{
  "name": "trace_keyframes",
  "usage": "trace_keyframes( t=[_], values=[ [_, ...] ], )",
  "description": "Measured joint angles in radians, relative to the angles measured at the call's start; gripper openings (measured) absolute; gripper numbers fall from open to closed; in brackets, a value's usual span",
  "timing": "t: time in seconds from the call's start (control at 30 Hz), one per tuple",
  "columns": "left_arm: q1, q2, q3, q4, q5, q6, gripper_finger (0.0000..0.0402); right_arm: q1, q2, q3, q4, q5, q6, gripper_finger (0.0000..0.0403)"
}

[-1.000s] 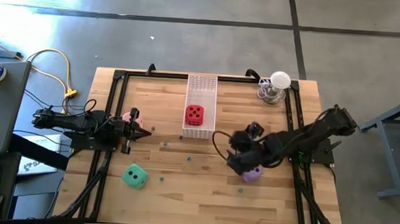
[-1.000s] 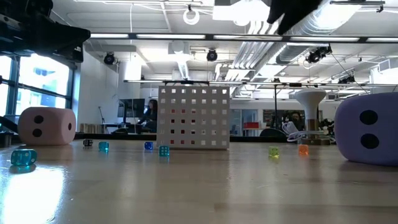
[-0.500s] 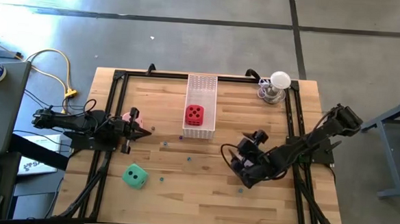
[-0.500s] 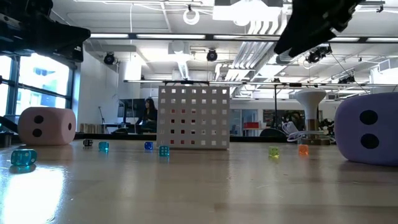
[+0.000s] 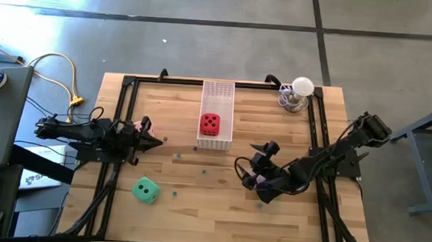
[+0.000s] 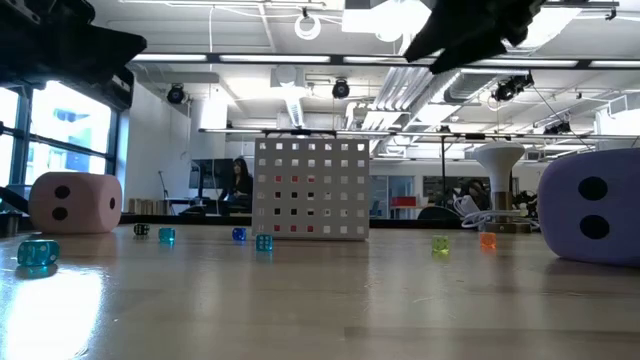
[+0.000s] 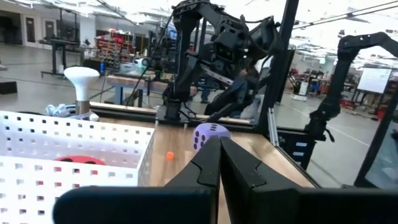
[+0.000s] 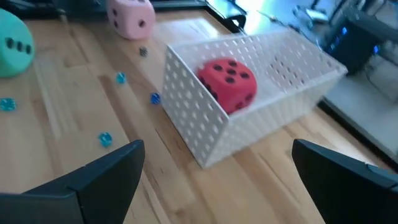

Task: Pick & Place Dice
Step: Put the small light blue die into the bin

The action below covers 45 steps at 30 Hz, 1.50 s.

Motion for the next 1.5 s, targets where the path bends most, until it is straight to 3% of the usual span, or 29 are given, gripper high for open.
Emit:
trace_keyframes(
  t=[0.43,0.63,0.93,1.17,1.37,1.5],
  values=[
    [0.0,0.0,0.0,0.0,-0.002,0.0,0.0002,-0.067,0.001,0.0,0.257,-0.078,-0.32,0.0399],
    [-0.006,0.0,0.0,0.017,0.046,-0.201,0.0002,-0.086,0.001,0.0,0.272,-0.126,-0.419,0.0394],
    [-0.006,0.0,0.0,0.021,0.046,-0.009,0.0002,-0.083,0.001,0.0,0.276,-0.172,-0.418,0.0381],
    [-0.006,0.0,0.0,0.001,0.078,-0.03,0.0002,-0.101,0.002,0.0,0.422,-0.197,-0.57,0.038],
    [-0.006,0.0,0.0,-0.003,0.04,0.105,0.0002,-0.117,0.002,0.0,0.496,-0.317,-0.572,0.0378],
    [-0.009,0.0,0.0,-0.003,0.058,0.063,0.0002,-0.099,0.002,0.0,0.492,-0.389,-0.544,0.0378]
  ],
)
